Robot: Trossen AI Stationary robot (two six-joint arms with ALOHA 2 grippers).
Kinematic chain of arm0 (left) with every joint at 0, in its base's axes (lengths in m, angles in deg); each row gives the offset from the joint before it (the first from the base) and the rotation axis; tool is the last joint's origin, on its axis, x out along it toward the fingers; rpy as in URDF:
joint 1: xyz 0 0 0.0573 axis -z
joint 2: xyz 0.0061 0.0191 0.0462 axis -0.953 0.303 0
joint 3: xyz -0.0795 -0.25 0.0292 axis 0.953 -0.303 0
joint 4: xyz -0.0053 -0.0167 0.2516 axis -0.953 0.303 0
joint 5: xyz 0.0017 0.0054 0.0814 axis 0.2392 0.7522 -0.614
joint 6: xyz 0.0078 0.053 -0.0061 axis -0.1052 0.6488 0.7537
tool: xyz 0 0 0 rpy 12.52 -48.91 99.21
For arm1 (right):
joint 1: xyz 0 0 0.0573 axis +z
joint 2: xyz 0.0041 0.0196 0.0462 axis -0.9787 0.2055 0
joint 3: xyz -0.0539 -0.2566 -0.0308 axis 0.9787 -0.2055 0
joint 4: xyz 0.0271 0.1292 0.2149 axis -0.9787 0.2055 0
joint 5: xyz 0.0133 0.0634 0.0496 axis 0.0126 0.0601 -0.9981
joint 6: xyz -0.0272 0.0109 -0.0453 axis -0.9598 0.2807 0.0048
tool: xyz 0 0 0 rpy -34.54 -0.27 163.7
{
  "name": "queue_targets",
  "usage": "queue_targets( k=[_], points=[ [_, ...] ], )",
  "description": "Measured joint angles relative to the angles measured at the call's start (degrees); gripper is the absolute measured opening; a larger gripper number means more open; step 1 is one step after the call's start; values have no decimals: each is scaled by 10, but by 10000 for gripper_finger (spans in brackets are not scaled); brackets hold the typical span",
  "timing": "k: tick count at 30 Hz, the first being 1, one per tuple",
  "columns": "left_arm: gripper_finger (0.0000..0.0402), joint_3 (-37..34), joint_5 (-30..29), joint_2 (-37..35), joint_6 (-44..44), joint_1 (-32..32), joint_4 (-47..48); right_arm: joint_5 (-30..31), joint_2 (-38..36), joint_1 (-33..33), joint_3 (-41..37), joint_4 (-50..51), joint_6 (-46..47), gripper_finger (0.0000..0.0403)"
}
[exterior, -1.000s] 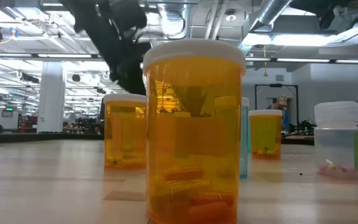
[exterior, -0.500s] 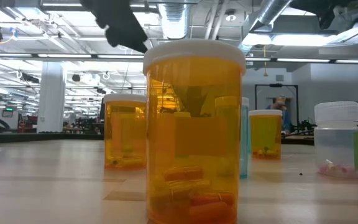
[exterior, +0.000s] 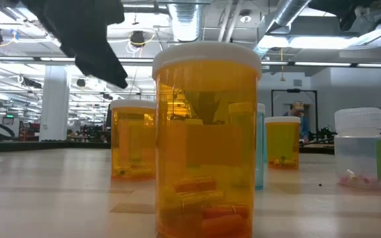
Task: Pick and place medicine bottles into bin by pill shape (circle, oval)
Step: Put the top left blue pill bottle into the orange bin
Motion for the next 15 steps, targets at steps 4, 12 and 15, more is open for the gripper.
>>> queue_targets(
  k=[4, 12, 15],
  points=[
    [226, -35, -6, 0, 0, -14, -49, 0, 0, 0, 0, 0, 0, 175],
    [226, -55, 9, 1, 29, -22, -93, 0, 0, 0, 0, 0, 0, 175],
    [226, -55, 9, 12, 37, -22, -94, 0, 0, 0, 0, -1, 0, 175]
  ],
)
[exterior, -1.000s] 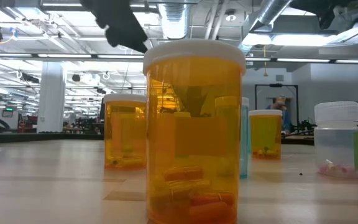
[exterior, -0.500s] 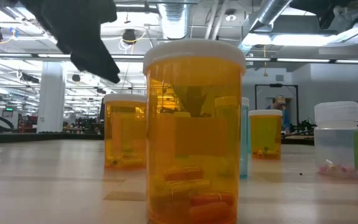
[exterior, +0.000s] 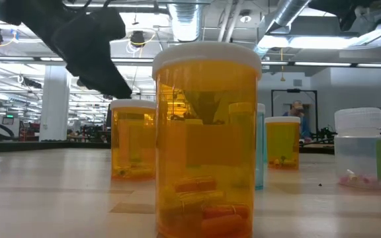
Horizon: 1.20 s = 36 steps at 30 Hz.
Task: Pick and place medicine bottles into bin by pill shape (circle, oval)
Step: Put the top left blue pill bottle into the orange bin
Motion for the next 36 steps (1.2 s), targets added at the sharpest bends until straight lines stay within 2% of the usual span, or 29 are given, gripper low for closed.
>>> queue_targets(
  k=[11, 36],
  points=[
    [226, 15, -22, 66, 31, -2, -24, 0, 0, 0, 0, -7, 0, 175],
    [222, 14, -12, 92, 45, -20, -28, 0, 0, 0, 0, -7, 1, 175]
  ],
)
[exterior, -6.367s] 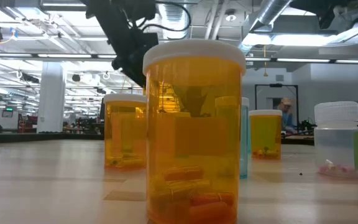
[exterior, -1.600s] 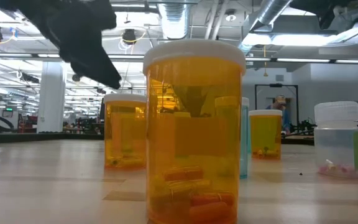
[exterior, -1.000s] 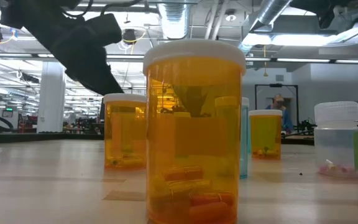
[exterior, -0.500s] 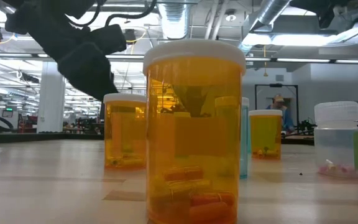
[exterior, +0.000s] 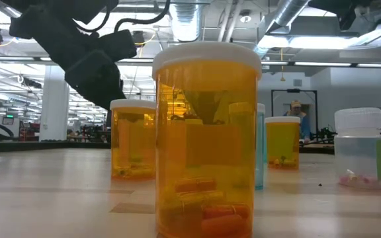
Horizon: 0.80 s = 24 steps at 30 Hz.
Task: Pick and place medicine bottles into bin by pill shape (circle, oval)
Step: Put the top left blue pill bottle into the orange bin
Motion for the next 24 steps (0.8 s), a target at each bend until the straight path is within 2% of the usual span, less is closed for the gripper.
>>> queue_targets(
  k=[10, 24],
  points=[
    [206, 0, 25, 0, 1, -6, 0, 0, 0, 0, 0, 0, 0, 175],
    [206, 0, 18, 0, 16, -6, 0, 0, 0, 0, 0, 0, 0, 175]
  ],
)
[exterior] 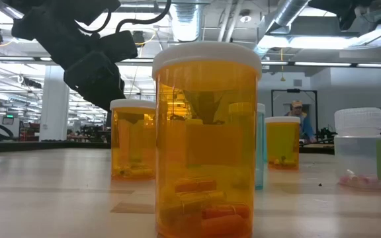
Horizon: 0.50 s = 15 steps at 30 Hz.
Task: Pick and place medicine bottles into bin by pill shape (circle, oval)
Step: Put the top left blue pill bottle into the orange bin
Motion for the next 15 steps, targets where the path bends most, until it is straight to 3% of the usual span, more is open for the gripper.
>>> queue_targets(
  k=[15],
  points=[
    [206, 1, 0, 21, 3, -2, -10, 0, 0, 0, 0, 2, 0, 175]
  ],
)
